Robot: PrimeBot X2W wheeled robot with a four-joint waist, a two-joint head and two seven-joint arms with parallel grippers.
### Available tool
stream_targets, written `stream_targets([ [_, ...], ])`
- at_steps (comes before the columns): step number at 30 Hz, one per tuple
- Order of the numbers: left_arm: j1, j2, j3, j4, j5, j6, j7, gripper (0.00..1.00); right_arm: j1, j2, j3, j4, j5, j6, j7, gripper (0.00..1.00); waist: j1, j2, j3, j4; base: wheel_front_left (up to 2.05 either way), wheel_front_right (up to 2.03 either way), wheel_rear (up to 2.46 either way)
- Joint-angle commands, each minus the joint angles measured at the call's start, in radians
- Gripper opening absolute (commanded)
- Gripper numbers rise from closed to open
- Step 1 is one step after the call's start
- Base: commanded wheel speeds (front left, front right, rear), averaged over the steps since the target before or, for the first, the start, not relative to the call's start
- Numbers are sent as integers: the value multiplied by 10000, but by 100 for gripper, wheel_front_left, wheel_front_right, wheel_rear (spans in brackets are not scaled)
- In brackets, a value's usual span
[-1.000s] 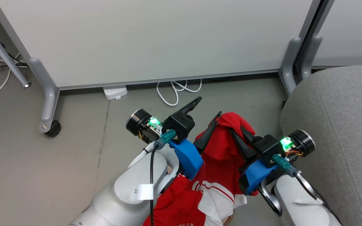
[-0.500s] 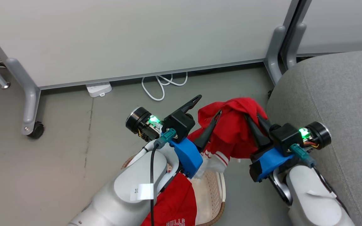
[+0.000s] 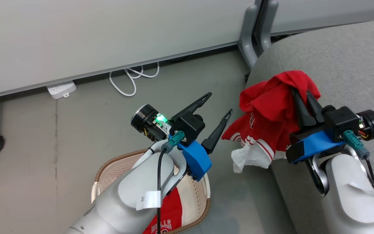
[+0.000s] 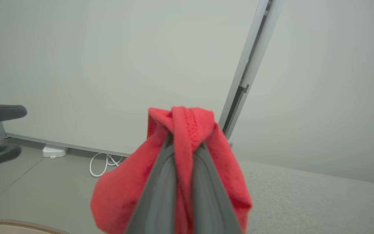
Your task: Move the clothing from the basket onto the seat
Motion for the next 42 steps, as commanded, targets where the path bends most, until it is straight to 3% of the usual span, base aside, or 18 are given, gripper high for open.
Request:
stream_targets([
  [1, -126, 42, -27, -47, 75, -24, -48, 100, -60, -19, -140, -107, -52, 1, -42, 0, 0, 0, 171, -353, 0, 0, 0],
  [20, -324, -47, -649, -211, 318, -172, -48, 100, 490, 194, -1758, -744, -15, 1, -40, 0, 0, 0, 906, -2306, 0, 0, 0],
  [37, -352, -52, -744, -378, 294, -120, -48, 100, 361, 301, -2175, -972, 29, 1, -42, 0, 0, 0, 1143, -2444, 0, 0, 0],
  [42, -413, 79, -657, -544, 387, -68, -48, 100, -244, -10, -2166, -1257, 126, 1, -42, 0, 0, 0, 1369, -2400, 0, 0, 0],
])
